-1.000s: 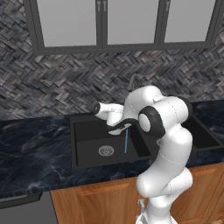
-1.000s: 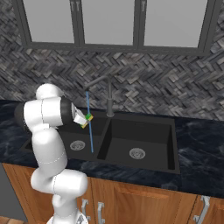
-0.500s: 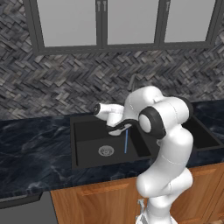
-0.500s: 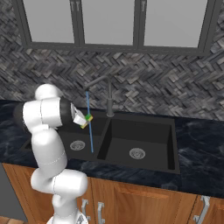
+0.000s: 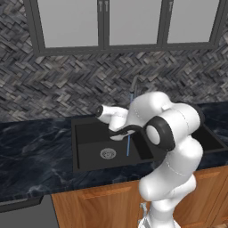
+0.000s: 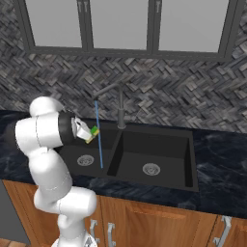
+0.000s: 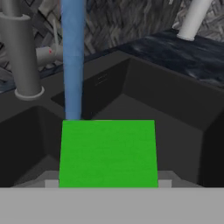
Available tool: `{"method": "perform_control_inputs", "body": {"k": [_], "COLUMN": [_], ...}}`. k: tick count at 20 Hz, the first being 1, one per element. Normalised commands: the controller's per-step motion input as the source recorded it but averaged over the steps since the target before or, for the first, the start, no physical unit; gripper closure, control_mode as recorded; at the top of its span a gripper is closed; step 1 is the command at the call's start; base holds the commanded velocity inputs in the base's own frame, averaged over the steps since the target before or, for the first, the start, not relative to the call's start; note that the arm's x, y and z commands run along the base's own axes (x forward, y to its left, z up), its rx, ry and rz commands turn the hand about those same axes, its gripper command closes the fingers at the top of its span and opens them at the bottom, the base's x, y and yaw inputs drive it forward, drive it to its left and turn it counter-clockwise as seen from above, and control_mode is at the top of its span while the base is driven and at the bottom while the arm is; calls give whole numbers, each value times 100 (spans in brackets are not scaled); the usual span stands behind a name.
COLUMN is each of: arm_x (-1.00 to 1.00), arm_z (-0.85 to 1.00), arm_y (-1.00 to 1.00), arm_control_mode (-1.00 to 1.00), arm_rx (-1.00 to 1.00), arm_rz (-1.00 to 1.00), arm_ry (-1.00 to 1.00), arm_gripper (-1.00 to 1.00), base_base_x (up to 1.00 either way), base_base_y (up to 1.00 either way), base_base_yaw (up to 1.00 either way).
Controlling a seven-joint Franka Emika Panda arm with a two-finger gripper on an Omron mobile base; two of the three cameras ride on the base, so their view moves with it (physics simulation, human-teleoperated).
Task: Soak the sponge with water for a few seconds and then drop it inside the sink.
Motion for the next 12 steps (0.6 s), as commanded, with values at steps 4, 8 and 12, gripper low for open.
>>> {"method": "perform_control_inputs", "body": {"k": [4,8,12], "arm_x": [-10,-21,-37], "arm_z": [48,40,4], "arm_y": [17,26,37], "arm_control_mode": [-100,-100,-100], "arm_rx": [3,3,0], "arm_rz": [3,9,16], "arm_ry": [1,4,3], "arm_gripper": [100,100,100], "base_base_x": [0,0,0], "base_base_y": [0,0,0], "base_base_yaw": [0,0,0]}}
